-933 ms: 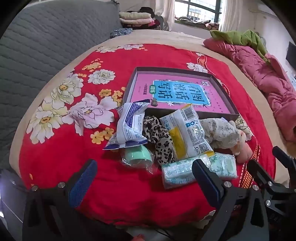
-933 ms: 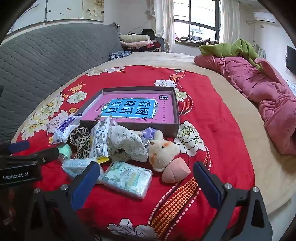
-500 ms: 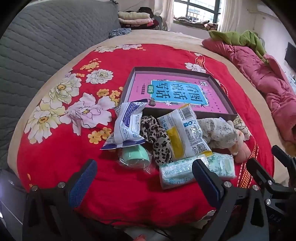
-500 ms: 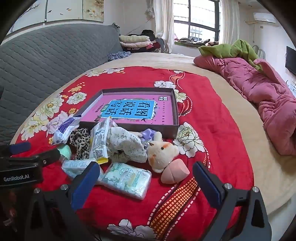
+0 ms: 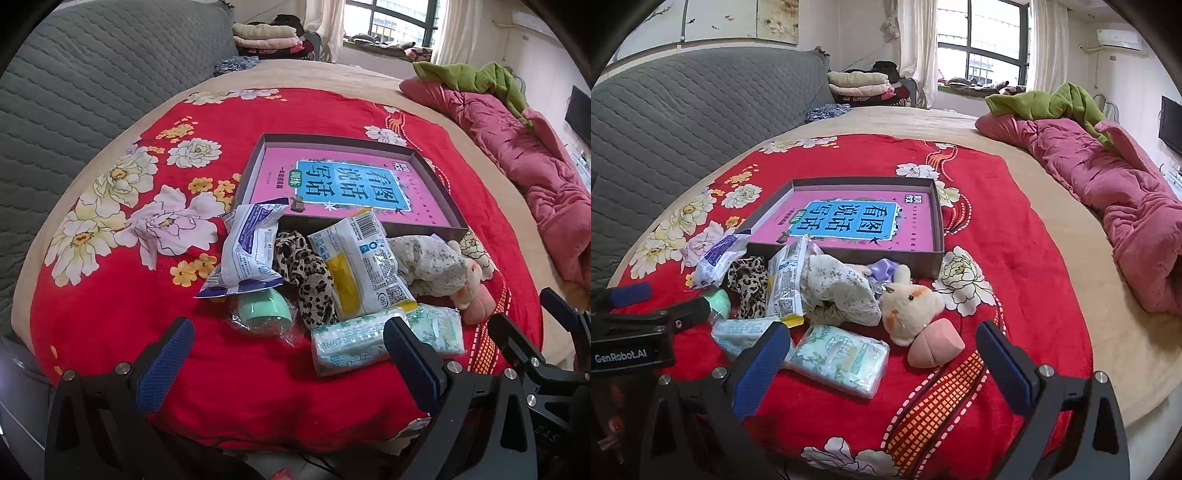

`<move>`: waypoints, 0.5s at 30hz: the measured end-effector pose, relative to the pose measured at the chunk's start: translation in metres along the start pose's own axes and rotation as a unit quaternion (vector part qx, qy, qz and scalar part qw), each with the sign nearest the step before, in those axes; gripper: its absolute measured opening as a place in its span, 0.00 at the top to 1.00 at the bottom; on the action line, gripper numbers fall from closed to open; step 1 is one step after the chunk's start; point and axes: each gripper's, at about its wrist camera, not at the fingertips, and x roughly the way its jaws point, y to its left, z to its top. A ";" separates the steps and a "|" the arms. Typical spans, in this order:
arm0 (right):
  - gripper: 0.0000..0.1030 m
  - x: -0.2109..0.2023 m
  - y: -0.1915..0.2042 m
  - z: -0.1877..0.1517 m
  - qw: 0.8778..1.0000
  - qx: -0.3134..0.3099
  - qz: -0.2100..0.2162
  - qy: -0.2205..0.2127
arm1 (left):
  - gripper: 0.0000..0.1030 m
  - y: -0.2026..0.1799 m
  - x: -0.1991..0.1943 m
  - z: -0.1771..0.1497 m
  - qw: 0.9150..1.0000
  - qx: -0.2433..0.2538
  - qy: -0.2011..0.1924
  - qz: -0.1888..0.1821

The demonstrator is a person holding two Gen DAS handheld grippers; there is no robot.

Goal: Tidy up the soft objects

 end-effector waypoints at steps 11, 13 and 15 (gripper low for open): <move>0.02 0.001 -0.002 -0.001 1.000 0.001 0.000 0.000 | 0.02 -0.001 -0.001 0.000 1.000 -0.001 -0.002 -0.001; 0.02 0.001 -0.002 0.000 1.000 0.001 0.000 0.000 | 0.02 -0.001 -0.002 0.000 1.000 -0.001 -0.003 -0.002; 0.02 0.001 -0.002 -0.001 1.000 0.001 -0.001 0.000 | 0.02 -0.001 -0.002 0.000 1.000 -0.002 -0.002 -0.004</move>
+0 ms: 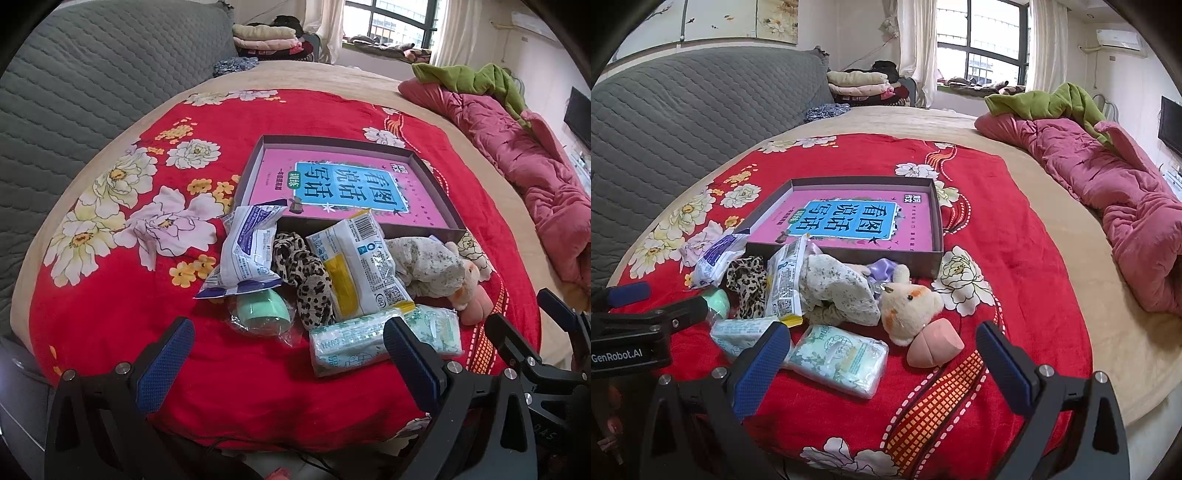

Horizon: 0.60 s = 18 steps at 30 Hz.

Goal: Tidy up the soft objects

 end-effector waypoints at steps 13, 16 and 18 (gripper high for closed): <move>0.02 0.000 0.000 0.000 1.000 0.000 0.000 0.000 | 0.02 0.001 -0.001 0.001 1.000 0.000 -0.002 0.000; 0.02 0.000 -0.001 0.001 1.000 0.001 -0.001 -0.002 | 0.02 0.001 -0.001 0.000 1.000 0.000 -0.003 0.001; 0.02 0.000 -0.002 0.001 1.000 0.002 0.000 -0.001 | 0.02 0.001 -0.002 0.001 1.000 0.001 -0.004 0.002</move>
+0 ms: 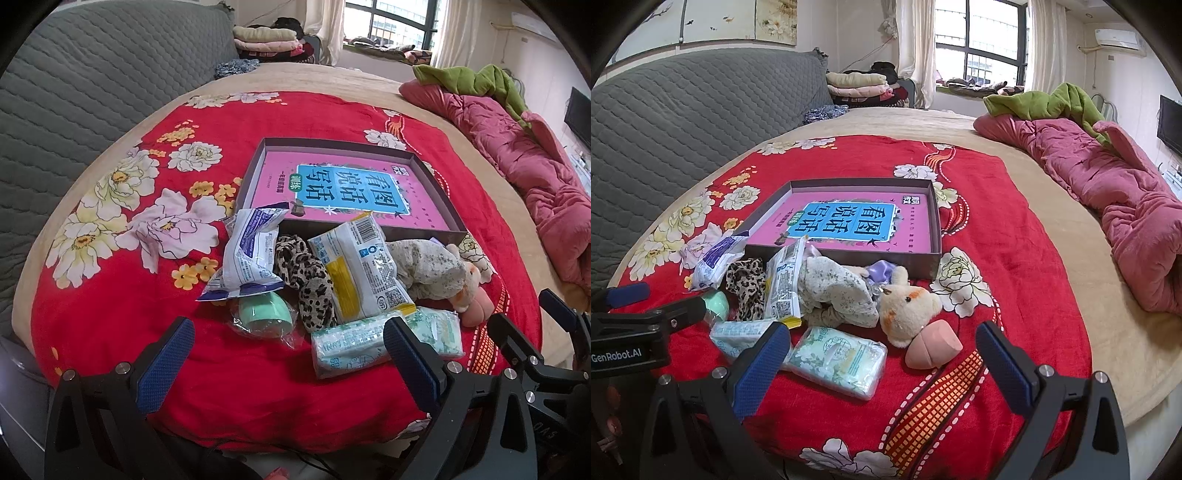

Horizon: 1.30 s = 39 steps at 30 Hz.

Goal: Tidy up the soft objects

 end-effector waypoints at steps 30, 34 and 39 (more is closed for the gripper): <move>0.02 0.025 -0.034 -0.005 0.998 0.049 -0.013 0.022 | 0.02 0.071 0.030 0.010 0.996 -0.083 0.013 0.010; 0.02 0.032 -0.046 -0.006 0.997 0.064 -0.017 0.027 | 0.02 0.072 0.042 0.022 0.997 -0.081 0.021 0.001; 0.02 0.044 -0.058 -0.008 0.996 0.078 -0.022 0.037 | 0.03 0.072 0.064 0.041 0.995 -0.087 0.036 -0.015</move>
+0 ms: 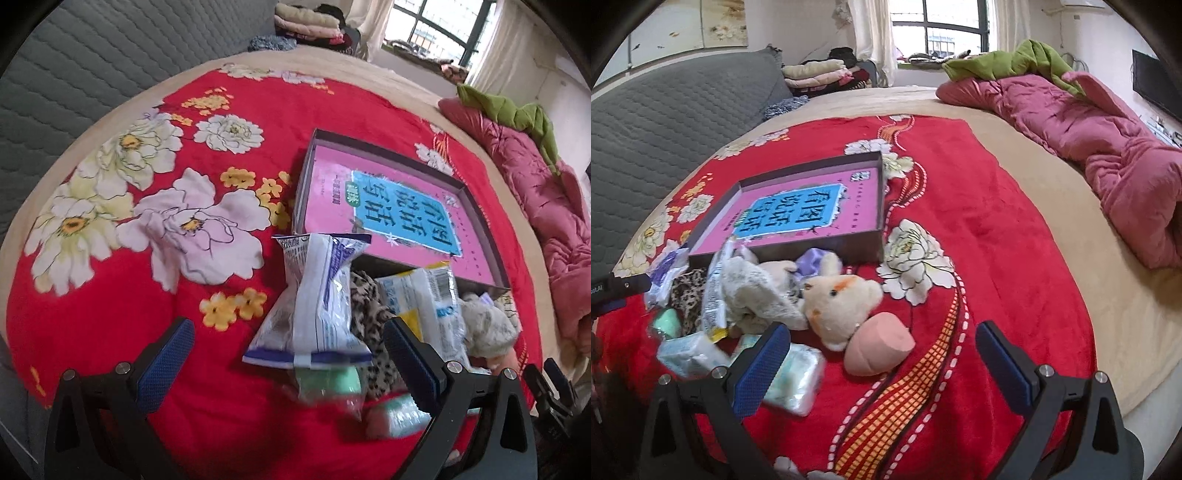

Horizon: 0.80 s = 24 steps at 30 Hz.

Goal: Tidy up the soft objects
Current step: 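Grasp the white-and-blue snack packet with the left tool while the right tool grasps the pink sponge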

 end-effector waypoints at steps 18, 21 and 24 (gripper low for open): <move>0.07 0.044 -0.007 -0.008 0.998 -0.028 0.003 0.064 | 0.52 0.005 0.044 0.017 0.998 0.001 0.039 -0.047; 0.11 0.048 -0.003 -0.009 0.997 -0.042 0.000 0.068 | 0.58 0.003 0.047 0.019 0.998 0.006 0.039 -0.056; 0.18 0.052 -0.001 -0.008 0.996 -0.058 -0.011 0.067 | 0.62 -0.001 0.049 0.019 0.998 0.017 0.038 -0.055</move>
